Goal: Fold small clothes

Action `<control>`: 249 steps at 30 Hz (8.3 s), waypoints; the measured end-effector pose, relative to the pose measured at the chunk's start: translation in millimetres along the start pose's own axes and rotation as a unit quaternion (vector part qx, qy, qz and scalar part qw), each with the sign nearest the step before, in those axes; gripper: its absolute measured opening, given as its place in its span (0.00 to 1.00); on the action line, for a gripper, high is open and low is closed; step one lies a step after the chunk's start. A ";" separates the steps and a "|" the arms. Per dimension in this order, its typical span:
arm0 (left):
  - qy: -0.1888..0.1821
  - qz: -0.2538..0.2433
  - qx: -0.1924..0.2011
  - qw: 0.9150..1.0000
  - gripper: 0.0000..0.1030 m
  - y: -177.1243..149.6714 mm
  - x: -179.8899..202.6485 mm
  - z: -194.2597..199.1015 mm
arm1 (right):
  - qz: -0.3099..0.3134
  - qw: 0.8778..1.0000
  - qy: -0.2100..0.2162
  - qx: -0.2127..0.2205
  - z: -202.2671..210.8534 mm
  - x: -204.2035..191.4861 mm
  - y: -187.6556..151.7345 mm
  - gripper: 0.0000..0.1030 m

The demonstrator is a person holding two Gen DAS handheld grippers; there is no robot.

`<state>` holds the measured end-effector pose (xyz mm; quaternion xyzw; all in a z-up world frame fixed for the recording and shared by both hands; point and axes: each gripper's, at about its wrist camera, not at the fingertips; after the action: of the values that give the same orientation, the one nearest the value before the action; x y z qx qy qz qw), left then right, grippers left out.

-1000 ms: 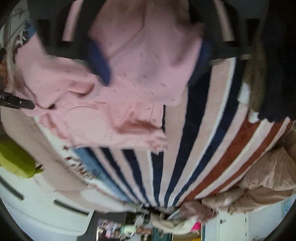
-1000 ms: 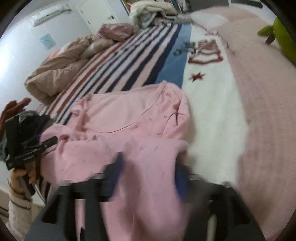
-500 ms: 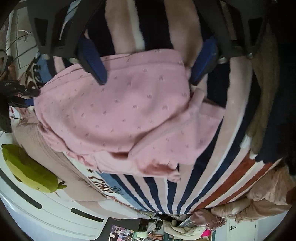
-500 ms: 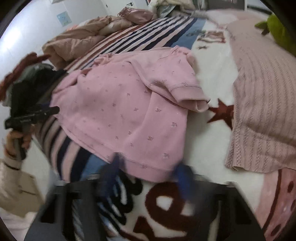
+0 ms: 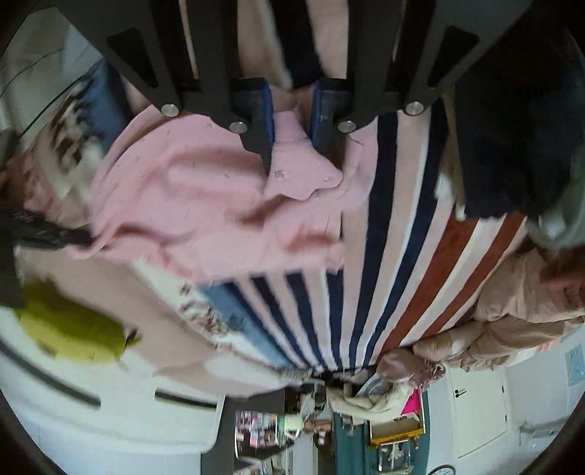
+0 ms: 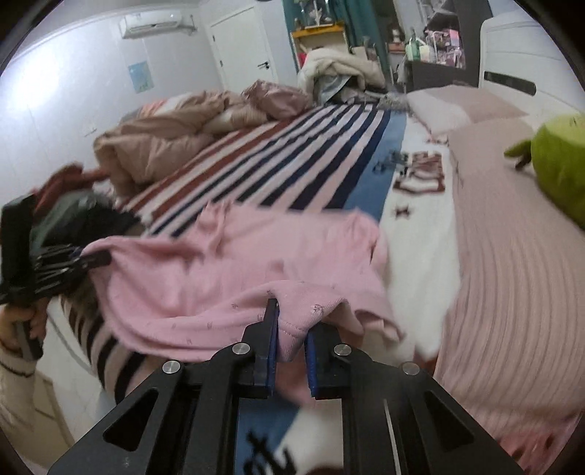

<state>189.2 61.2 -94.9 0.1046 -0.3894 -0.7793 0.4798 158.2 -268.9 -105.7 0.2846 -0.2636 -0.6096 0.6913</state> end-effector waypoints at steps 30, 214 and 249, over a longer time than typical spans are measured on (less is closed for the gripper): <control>0.013 0.089 -0.026 0.996 0.77 108.0 -92.8 -135.1 | 0.006 0.997 -0.047 -0.056 -135.5 7.6 92.6 0.07; -0.246 0.206 -0.077 0.944 0.15 74.0 17.6 -242.1 | -0.175 0.973 0.059 -0.137 -125.8 45.1 -1.0 0.20; 0.037 0.053 0.155 0.986 0.10 134.0 -51.6 297.8 | 0.052 0.948 0.279 0.144 126.4 -305.3 183.0 0.18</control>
<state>145.3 223.1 190.0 0.1855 -0.4928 -0.6784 0.5123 159.1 42.5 108.2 0.5256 -0.1595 -0.4250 0.7195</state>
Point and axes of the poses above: each gripper's, at about its wrist camera, not at the fingertips, and z roughly against the way its jaws point, x to its right, y to its top, and after that the axes turned 15 degrees about -y, right-handed
